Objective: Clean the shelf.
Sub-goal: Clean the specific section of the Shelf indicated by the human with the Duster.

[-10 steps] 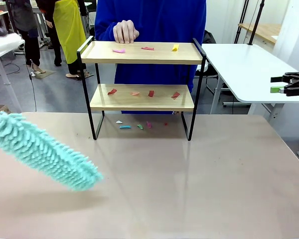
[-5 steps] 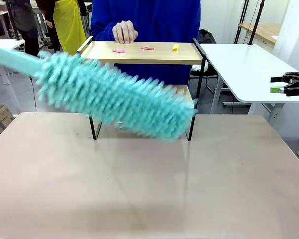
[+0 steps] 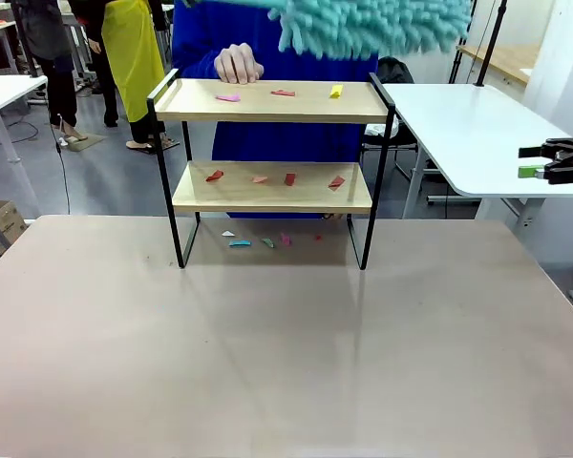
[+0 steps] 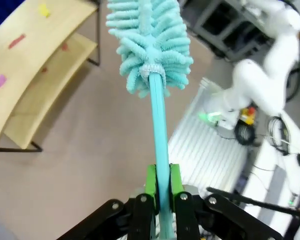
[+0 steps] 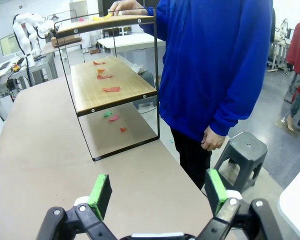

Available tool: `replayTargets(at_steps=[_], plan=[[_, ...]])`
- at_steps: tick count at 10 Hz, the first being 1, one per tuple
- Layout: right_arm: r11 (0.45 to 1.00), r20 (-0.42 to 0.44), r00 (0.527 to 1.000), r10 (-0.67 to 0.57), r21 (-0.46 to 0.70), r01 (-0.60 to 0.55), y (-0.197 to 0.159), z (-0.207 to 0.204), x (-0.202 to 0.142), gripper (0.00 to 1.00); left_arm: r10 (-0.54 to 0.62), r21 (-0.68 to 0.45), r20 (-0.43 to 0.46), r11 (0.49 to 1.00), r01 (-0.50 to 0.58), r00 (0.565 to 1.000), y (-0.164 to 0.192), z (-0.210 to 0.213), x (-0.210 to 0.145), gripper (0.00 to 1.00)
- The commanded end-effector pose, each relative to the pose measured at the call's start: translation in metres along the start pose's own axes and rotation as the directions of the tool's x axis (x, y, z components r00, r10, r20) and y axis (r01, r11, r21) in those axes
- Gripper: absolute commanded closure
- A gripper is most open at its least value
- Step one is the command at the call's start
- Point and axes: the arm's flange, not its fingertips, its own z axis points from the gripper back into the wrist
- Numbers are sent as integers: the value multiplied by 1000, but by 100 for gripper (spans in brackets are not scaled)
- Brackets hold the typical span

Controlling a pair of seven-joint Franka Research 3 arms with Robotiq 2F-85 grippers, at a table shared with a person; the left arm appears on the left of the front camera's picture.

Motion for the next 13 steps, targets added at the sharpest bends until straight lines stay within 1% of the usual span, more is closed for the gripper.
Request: replayTargets(at_steps=[1, 3, 4, 5, 6, 7, 8, 9, 10, 11, 12, 13], plan=[[1000, -20, 1000, -12, -12, 12, 4, -3, 6, 0, -27, -68, 4, 997, 27, 1000, 12, 12, -10, 87], [1000, -20, 1000, -12, -12, 12, 4, -3, 6, 0, -27, -68, 4, 997, 27, 1000, 12, 12, -10, 87], [1000, -20, 1000, -12, -12, 12, 4, -3, 6, 0, -2, -15, -8, 1000, 2, 1000, 3, -1, -1, 87], [1000, -20, 1000, -12, -12, 12, 4, -3, 6, 0, 115, 20, 28, 993, -116, 993, -14, -8, 4, 87], [1000, -20, 1000, -12, -12, 12, 4, -3, 6, 0, 177, 12, 75, 984, -179, 981, -29, -26, 24, 87], [1000, -20, 1000, -12, -12, 12, 4, -3, 6, 0, 258, 56, 131, 962, -267, 957, -42, -44, 36, 87], [1000, -20, 1000, -12, -12, 12, 4, -3, 6, 0, 336, 88, 203, 929, -359, 920, -50, -61, 53, 87], [1000, -20, 1000, -12, -12, 12, 4, -3, 6, 0, 377, 94, 239, 908, -408, 895, -58, -78, 66, 87], [1000, -20, 1000, -12, -12, 12, 4, -3, 6, 0, 451, 104, 286, 862, -495, 845, -63, -95, 80, 87], [1000, -20, 1000, -12, -12, 12, 4, -3, 6, 0, 488, 126, 336, 824, -552, 806, -68, -109, 94, 87], [1000, -20, 1000, -12, -12, 12, 4, -3, 6, 0, 507, 161, 411, 777, -608, 757, -77, -127, 104, 87], [1000, -20, 1000, -12, -12, 12, 4, -3, 6, 0, 499, 175, 459, 760, -626, 735, -77, -139, 118, 87]])
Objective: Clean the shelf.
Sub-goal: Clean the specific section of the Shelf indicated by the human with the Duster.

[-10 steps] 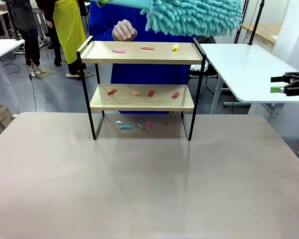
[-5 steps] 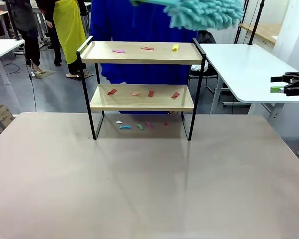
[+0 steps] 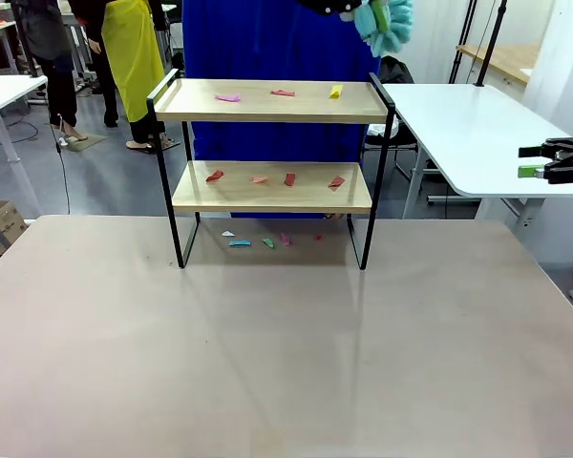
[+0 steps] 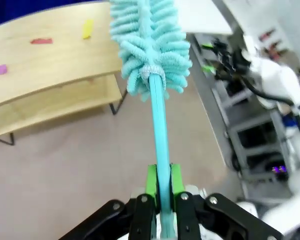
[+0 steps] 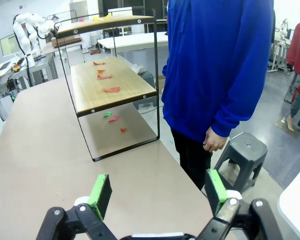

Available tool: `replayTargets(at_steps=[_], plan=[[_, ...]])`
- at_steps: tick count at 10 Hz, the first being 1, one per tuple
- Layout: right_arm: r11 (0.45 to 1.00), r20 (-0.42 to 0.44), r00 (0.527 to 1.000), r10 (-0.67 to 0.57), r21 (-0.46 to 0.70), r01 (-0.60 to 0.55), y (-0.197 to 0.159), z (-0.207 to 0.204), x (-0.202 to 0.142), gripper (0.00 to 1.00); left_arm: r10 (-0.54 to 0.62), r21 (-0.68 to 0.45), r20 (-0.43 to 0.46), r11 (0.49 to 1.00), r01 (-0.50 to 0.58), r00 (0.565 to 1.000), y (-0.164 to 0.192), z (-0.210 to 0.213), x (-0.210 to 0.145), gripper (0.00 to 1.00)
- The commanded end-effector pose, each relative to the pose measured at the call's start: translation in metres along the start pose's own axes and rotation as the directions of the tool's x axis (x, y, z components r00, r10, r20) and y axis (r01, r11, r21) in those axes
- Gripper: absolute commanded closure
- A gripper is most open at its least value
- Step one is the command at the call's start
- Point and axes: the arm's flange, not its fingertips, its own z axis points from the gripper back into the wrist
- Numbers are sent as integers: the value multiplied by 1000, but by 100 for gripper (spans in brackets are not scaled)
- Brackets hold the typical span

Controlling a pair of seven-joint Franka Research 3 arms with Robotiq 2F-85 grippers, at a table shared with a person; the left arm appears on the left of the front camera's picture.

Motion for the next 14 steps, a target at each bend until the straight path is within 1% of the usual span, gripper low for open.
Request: replayTargets(at_steps=[1, 2, 3, 4, 6, 8, 9, 11, 13, 14], plan=[[1000, -21, 1000, -13, -12, 12, 4, -3, 6, 0, 50, 88, 103, 994, -59, 993, -26, -23, 7, 87], [1000, -21, 1000, -13, -12, 12, 4, -3, 6, 0, 52, 123, 154, 990, -71, 987, -28, -37, 6, 87], [1000, -21, 1000, -13, -12, 12, 4, -3, 6, 0, 60, 116, 149, 990, -78, 987, -27, -51, 12, 87], [1000, -21, 1000, -13, -12, 12, 4, -3, 6, 0, 69, 126, 137, 988, -87, 988, -26, -63, 9, 87], [1000, -21, 1000, -13, -12, 12, 4, -3, 6, 0, 57, 137, 94, 988, -69, 994, -27, -78, 9, 87], [1000, -21, 1000, -13, -12, 12, 4, -3, 6, 0, 43, 158, 48, 986, -50, 998, -26, -87, 1, 87], [1000, -21, 1000, -13, -12, 12, 4, -3, 6, 0, 45, 181, 23, 982, -48, 999, -24, -91, 1, 87], [1000, -21, 1000, -13, -12, 12, 4, -3, 6, 0, 74, 243, 1, 967, -72, 997, -19, -97, -4, 87], [1000, -21, 1000, -13, -12, 12, 4, -3, 6, 0, 78, 245, -36, 967, -67, 996, -17, -104, -11, 87], [1000, -21, 1000, -13, -12, 12, 4, -3, 6, 0, 76, 233, -58, 971, -61, 995, -16, -107, -9, 87]])
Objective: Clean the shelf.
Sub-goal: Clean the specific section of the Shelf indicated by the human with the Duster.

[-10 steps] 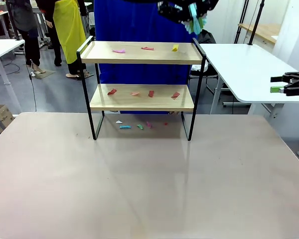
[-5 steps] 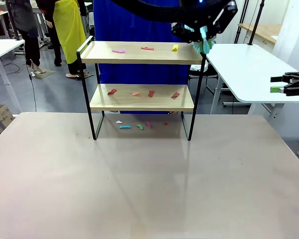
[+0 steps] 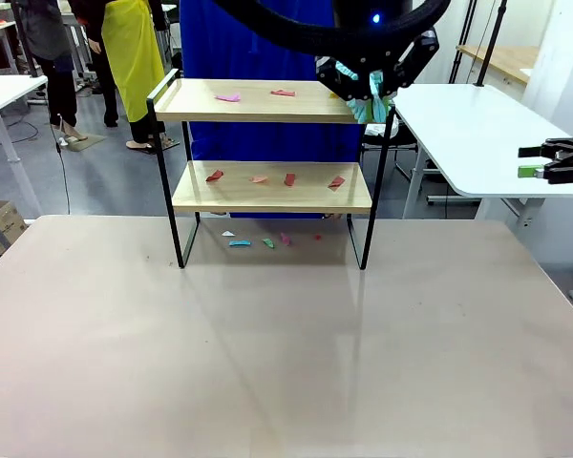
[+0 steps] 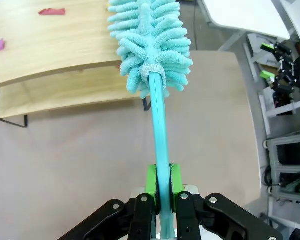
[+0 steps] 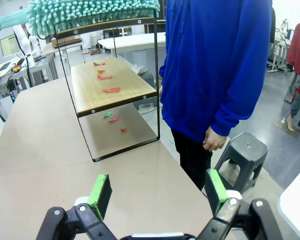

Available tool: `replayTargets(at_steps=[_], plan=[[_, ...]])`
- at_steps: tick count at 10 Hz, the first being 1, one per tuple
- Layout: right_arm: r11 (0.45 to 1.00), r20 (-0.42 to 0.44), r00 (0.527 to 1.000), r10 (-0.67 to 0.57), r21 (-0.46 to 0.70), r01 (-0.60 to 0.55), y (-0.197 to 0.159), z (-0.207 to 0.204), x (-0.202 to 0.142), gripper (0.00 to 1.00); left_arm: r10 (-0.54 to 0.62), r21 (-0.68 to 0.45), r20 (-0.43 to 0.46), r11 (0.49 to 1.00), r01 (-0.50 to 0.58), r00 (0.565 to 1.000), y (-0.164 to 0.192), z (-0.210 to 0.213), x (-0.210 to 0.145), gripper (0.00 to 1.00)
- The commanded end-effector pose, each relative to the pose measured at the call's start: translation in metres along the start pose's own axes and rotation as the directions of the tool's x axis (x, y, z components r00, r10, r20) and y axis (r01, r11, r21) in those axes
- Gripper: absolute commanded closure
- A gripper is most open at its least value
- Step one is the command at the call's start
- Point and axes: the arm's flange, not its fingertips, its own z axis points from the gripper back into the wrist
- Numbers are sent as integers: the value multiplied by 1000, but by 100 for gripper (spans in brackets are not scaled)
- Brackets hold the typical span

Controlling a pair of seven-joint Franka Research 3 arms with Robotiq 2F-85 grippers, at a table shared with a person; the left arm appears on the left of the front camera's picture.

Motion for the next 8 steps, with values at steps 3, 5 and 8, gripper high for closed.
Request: replayTargets(at_steps=[3, 5, 8], plan=[[1000, -23, 1000, -12, -13, 11, 4, -2, 6, 0, 0, 0, 0, 1000, 0, 1000, 0, 0, 0, 87], [1000, -23, 1000, -12, -13, 11, 4, -2, 6, 0, 4, 8, -20, 1000, -4, 1000, 8, -1, 6, 87], [1000, -23, 1000, -12, -13, 11, 4, -2, 6, 0, -29, 67, -58, 997, 33, 998, 58, 8, 19, 87]])
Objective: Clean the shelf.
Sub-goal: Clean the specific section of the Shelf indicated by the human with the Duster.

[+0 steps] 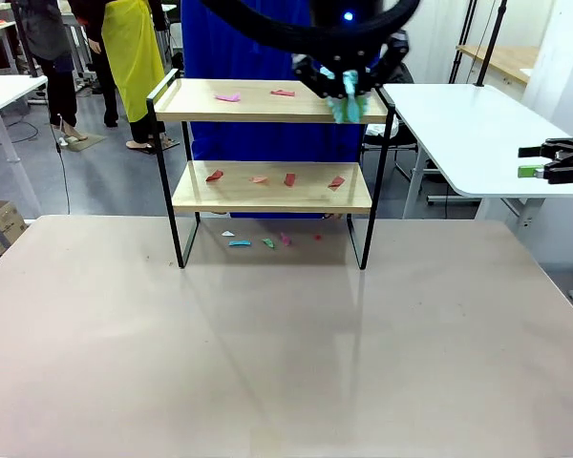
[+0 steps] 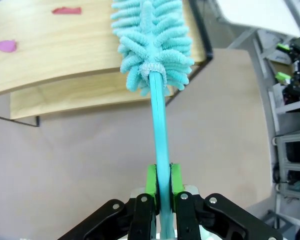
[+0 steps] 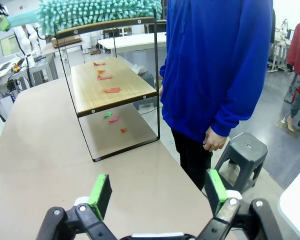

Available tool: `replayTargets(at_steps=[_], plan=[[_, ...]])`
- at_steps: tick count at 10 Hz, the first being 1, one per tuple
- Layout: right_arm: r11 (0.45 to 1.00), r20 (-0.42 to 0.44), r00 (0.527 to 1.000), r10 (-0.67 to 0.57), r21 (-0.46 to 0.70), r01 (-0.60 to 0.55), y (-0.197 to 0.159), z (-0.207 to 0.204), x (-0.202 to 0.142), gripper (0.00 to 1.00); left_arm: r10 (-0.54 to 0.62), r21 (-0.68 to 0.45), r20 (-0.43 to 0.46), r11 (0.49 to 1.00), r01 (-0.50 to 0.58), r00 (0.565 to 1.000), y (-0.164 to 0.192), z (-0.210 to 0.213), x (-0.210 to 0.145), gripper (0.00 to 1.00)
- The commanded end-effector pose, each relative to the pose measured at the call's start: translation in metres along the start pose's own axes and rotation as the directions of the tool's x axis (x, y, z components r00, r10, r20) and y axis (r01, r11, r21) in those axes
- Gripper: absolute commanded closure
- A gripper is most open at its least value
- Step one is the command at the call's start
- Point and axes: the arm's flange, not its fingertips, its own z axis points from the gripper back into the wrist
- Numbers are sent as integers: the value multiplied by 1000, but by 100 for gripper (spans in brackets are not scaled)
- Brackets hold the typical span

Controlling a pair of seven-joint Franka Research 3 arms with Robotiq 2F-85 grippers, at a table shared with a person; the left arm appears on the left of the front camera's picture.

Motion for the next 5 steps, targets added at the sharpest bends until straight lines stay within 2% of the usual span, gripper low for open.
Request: replayTargets(at_steps=[1, 5], plan=[[1000, -24, 1000, -12, -13, 11, 4, -2, 6, 0, -32, 18, -29, 999, 32, 999, 51, 11, 2, 87], [1000, -24, 1000, -12, -13, 11, 4, -2, 6, 0, -41, 134, -92, 990, 53, 995, 160, -1, 10, 87]])
